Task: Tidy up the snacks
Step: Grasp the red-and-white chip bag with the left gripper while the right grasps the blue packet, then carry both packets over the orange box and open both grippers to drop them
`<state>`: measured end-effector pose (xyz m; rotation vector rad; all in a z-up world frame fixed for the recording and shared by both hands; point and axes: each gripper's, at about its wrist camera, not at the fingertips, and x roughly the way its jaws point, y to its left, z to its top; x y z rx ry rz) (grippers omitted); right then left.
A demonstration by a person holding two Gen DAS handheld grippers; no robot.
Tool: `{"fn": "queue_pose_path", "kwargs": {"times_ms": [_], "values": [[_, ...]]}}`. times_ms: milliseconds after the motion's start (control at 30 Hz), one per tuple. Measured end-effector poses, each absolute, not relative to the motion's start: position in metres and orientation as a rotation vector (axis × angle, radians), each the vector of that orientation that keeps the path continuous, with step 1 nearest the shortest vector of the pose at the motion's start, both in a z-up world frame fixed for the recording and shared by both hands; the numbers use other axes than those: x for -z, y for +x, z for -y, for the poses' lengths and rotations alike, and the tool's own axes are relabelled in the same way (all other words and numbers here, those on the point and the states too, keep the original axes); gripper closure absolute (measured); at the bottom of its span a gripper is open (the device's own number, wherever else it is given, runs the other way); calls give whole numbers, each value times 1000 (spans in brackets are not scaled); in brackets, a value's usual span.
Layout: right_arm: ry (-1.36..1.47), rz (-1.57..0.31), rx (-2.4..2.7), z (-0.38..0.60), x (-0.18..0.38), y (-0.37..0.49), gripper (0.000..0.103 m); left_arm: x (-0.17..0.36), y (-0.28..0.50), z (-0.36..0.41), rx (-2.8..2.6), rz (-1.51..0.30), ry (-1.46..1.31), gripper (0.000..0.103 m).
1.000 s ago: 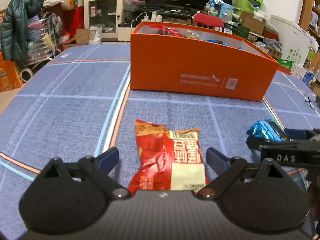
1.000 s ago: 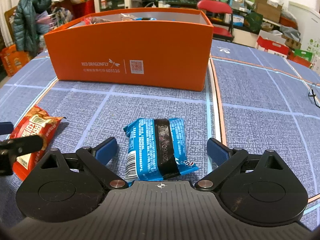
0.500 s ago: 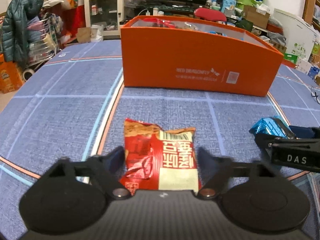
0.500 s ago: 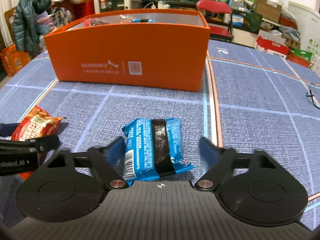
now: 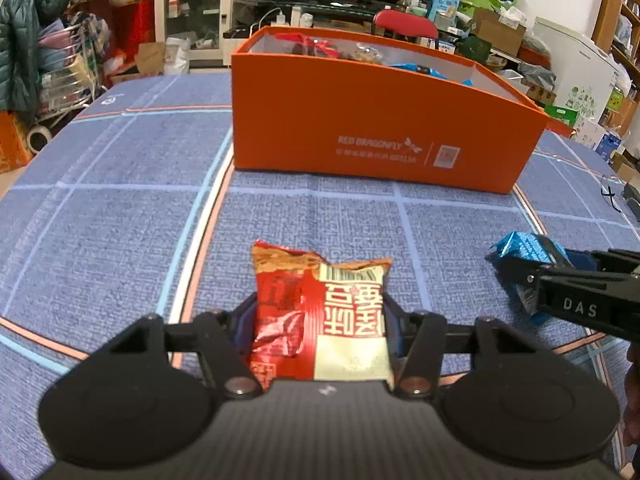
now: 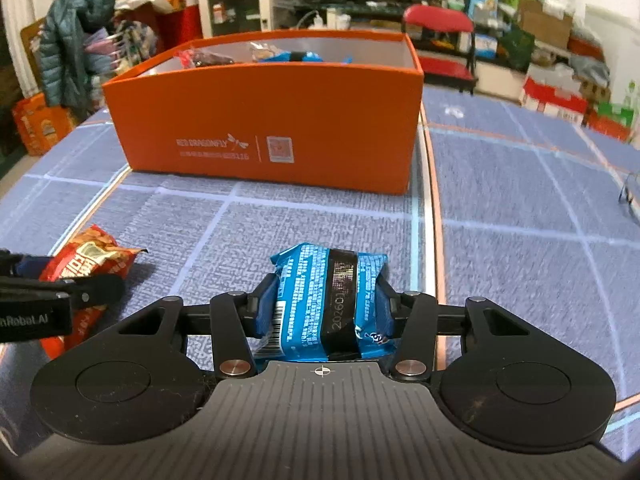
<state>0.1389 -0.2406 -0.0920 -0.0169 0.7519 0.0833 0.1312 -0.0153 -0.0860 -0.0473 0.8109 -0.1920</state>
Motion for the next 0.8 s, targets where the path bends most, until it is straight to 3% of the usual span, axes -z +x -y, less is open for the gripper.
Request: {"fn": "queue_pose_path", "kwargs": {"times_ms": [800], "values": [[-29,-707,-96,237,80,133,69,72,134,15,88,-794,14,48]]}}
